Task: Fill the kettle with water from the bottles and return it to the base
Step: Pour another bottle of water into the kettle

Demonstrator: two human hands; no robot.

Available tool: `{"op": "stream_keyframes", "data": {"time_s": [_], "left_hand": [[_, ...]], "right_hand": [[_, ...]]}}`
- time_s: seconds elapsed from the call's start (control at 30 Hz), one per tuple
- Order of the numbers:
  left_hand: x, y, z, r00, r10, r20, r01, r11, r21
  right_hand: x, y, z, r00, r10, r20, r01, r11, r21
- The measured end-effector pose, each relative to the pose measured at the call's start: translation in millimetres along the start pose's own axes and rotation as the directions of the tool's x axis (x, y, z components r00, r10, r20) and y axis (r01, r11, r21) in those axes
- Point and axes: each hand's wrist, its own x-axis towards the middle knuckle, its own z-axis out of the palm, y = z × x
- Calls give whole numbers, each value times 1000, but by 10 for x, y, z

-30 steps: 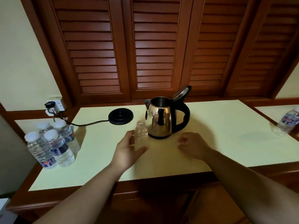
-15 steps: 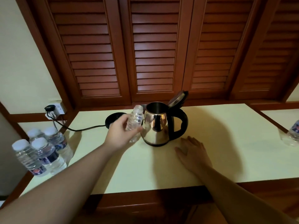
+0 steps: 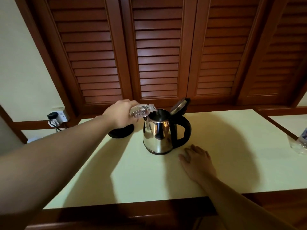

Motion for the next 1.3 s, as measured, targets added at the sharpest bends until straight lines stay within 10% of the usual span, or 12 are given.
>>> {"op": "stream_keyframes", "data": {"time_s": [1.3], "left_hand": [[345, 109, -695, 959, 142, 245, -235, 881, 410]], "right_hand": [[-72, -48, -91, 999, 23, -34, -22, 998, 54]]}}
